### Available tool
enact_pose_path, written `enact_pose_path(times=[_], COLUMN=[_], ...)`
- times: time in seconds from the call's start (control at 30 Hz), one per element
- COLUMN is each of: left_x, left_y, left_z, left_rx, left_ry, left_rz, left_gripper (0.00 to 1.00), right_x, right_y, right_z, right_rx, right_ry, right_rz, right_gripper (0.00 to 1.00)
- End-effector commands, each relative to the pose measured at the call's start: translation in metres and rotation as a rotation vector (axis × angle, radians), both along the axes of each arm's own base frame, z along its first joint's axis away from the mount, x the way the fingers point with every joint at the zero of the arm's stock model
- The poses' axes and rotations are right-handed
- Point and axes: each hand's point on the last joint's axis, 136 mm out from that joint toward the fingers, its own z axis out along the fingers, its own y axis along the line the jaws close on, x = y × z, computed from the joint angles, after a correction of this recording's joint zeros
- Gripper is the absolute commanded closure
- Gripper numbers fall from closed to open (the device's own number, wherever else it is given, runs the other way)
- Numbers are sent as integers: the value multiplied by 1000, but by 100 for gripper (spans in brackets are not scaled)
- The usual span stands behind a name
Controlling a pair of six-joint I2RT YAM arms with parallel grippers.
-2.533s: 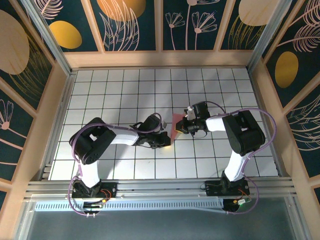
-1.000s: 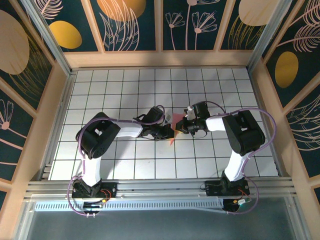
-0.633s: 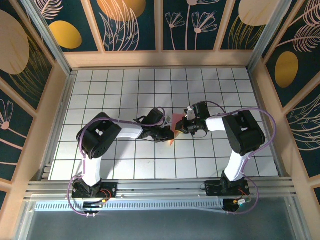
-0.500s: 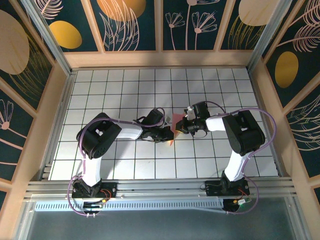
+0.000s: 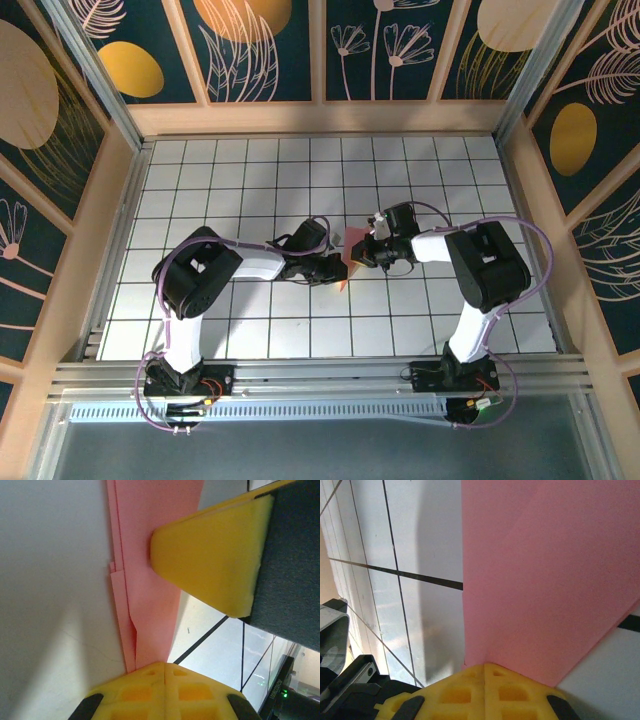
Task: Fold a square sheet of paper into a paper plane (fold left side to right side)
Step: Fold the wing for the fifth time at the center of the table.
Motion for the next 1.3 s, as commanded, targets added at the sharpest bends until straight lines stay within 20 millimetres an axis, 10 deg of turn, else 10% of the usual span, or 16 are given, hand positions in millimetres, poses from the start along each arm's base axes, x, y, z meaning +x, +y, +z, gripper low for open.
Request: enact_pose_path(times=[0.0,0.57,1.0,1.27], left_x=[-22,-23,5,6], left_y=[28,30,-10,-24], left_z=[-38,-36,39,44], left_rx=[156,167,-39,-85], left_ry=[70,59,-20,-2], left_rz=[10,11,-10,-38], left_gripper=[100,100,100,100], right_x=[11,20,-4,-7], right_y=[-14,-8,-27,-28], right_z=[5,-14,-46,-51], right_rx=[-82,-71,-180,-183], right_ry=[-64,-50,72,86], right_rz=[-32,-42,-43,-47], right_gripper=[100,100,100,100])
